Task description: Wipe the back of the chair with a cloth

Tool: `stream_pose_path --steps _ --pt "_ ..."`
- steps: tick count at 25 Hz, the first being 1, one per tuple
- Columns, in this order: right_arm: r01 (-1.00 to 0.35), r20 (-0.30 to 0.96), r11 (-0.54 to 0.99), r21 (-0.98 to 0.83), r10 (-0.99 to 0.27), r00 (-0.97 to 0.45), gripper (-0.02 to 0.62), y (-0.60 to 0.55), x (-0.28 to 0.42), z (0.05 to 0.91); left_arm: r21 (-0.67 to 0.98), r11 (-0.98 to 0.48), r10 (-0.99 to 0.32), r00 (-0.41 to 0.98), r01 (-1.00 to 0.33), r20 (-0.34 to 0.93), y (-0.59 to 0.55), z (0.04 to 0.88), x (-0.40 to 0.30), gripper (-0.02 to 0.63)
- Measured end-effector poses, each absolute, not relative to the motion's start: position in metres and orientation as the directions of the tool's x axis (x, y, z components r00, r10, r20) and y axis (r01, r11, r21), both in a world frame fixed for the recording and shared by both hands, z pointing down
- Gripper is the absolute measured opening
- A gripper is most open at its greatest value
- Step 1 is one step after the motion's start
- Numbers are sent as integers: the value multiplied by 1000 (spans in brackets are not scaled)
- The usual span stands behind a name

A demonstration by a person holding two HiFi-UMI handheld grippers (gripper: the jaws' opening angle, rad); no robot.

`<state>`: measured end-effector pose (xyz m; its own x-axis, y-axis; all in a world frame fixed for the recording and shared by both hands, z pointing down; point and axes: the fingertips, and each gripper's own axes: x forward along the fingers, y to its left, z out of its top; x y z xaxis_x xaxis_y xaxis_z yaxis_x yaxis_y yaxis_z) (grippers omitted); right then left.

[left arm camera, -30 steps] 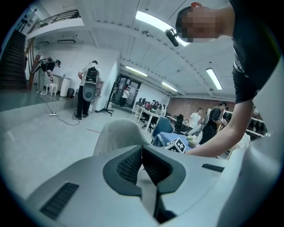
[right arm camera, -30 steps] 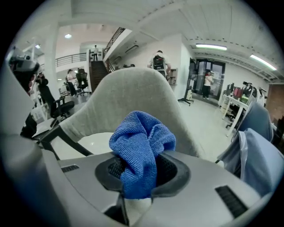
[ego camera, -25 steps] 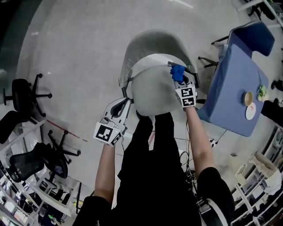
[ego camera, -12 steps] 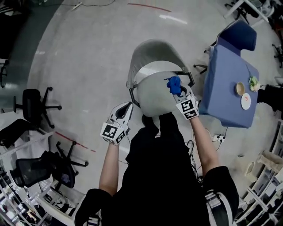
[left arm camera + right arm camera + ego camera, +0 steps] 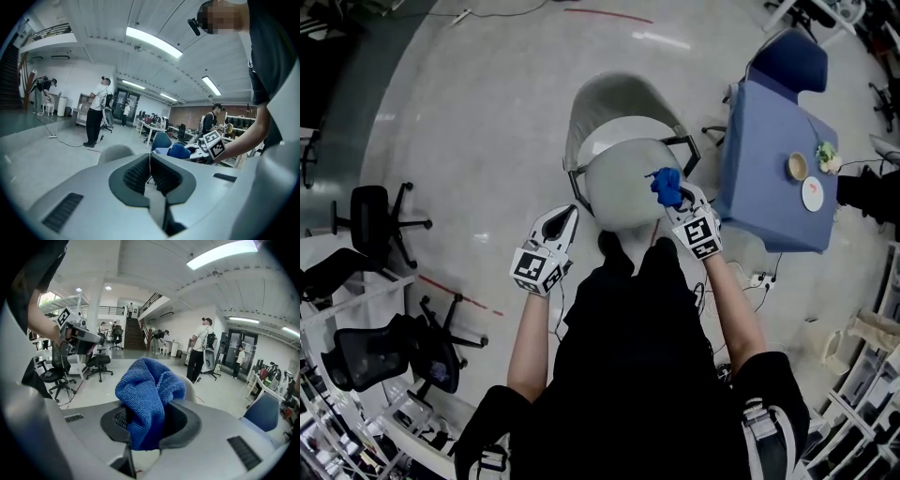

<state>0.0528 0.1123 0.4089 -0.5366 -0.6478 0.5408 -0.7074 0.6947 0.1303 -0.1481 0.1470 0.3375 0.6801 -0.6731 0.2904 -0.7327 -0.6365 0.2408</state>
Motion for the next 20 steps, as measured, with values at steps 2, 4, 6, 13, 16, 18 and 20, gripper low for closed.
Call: stream_pose_path --steps 2,4,6,13,16,18,20 --pt "-703 535 700 121 -643 -548 127 123 54 405 236 -627 -686 670 -742 283 154 335 -145 25" --pt "-702 521 704 109 -641 -563 126 134 54 400 228 -621 -697 661 -750 278 162 330 -141 25" --pt "-702 496 706 90 -643 -583 127 146 57 394 214 -619 -703 655 -755 277 173 324 -134 25" --pt "-639 440 760 120 -618 -652 127 220 87 370 169 -613 -720 634 -771 282 233 306 -77 25" --pt "-606 434 783 141 -599 -673 127 253 113 367 157 -609 -731 627 -777 268 264 298 -40 25" --pt "-596 431 788 152 -596 -678 127 273 131 363 158 -605 -739 624 -781 255 285 293 -17 25" --pt "-591 424 791 160 -595 -682 127 293 148 357 159 -602 -745 622 -783 240 308 288 4 25"
